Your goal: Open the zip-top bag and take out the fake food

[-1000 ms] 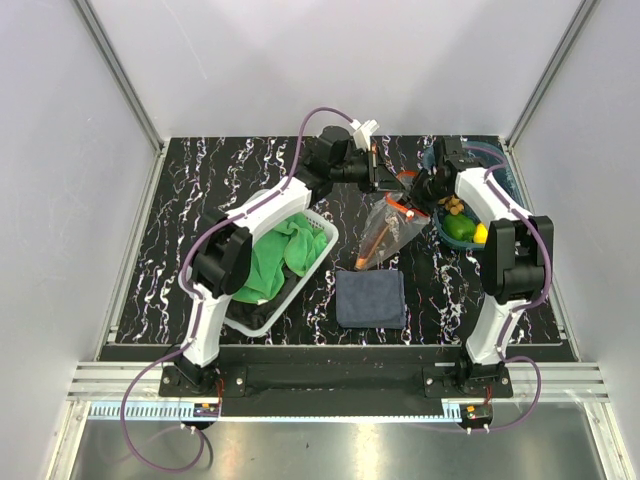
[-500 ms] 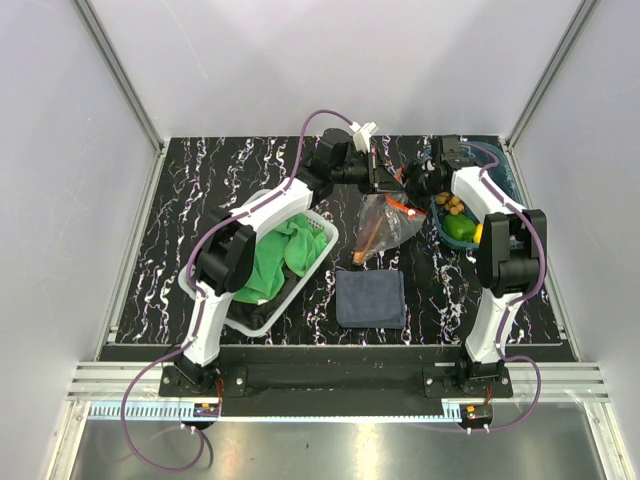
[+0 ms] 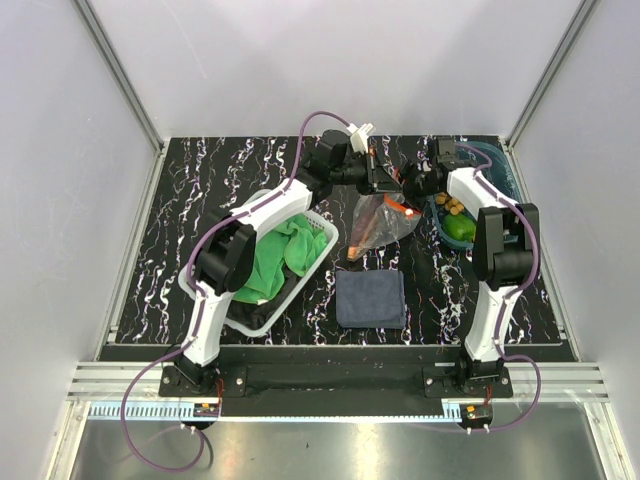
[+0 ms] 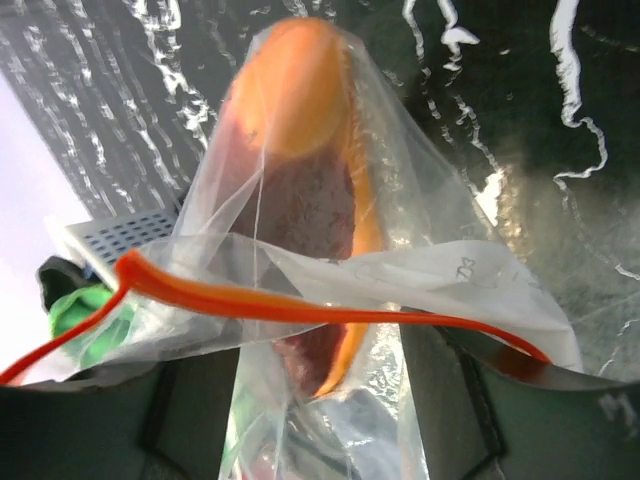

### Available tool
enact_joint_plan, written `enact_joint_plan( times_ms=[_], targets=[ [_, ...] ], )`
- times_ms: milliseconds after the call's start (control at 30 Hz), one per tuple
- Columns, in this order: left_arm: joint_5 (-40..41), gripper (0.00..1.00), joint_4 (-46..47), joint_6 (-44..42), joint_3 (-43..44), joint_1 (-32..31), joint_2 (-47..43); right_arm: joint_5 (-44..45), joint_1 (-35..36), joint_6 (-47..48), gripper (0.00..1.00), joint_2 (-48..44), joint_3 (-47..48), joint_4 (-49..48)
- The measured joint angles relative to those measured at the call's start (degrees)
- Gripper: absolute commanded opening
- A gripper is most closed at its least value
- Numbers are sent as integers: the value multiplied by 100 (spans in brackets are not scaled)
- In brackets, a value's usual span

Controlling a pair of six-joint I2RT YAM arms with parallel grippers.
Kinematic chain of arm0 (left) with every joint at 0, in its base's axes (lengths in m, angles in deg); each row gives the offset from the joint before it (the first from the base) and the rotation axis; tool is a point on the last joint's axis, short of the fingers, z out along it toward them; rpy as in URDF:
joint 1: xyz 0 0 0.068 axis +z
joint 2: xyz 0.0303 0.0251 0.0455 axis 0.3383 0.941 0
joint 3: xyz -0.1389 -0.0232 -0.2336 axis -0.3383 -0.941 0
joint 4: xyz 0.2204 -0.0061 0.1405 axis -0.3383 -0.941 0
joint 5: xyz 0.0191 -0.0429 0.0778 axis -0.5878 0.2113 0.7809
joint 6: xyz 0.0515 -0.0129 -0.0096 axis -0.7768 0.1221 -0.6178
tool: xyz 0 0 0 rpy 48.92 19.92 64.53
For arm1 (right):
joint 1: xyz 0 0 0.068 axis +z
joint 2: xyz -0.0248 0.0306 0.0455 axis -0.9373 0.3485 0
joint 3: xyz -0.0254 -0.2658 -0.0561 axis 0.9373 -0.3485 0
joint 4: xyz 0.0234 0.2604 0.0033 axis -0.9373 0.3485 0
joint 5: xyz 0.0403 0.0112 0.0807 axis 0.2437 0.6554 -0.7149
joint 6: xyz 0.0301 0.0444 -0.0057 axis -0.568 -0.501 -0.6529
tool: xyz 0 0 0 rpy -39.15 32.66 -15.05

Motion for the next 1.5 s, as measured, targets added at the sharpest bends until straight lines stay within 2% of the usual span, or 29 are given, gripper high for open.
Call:
enact_joint_plan(
  times_ms=[133, 167, 233, 367, 600, 867, 1100, 1233, 1500],
  targets=[
    [81, 0, -9, 0, -83, 2, 2, 155, 2, 42, 64, 264, 308, 313],
    [92, 0, -17, -2, -101, 4, 2, 192, 2, 52, 60, 289, 341, 369],
    [92, 0, -35, -4, -103, 4, 2, 271, 2, 87, 56, 297, 352, 474],
    [87, 0, -35, -15, -125, 15, 2, 369, 2, 173, 37, 293, 341, 612],
    [-7, 0, -37, -4, -203, 212, 2, 763, 13, 446, 33, 203, -96, 782],
    [-149, 0, 26, 31, -350, 363, 2, 715, 42, 627, 35, 107, -286, 824],
    [-243, 0, 111, 50, -382, 289, 2, 435, 42, 116, 37, -564, -621, 490],
    [-275, 0, 116, 50, -382, 256, 2, 332, 42, -245, 53, -769, -826, 243],
    [-302, 0, 116, 50, -382, 181, 2, 232, 42, -647, 59, -675, -907, 79]
  ],
)
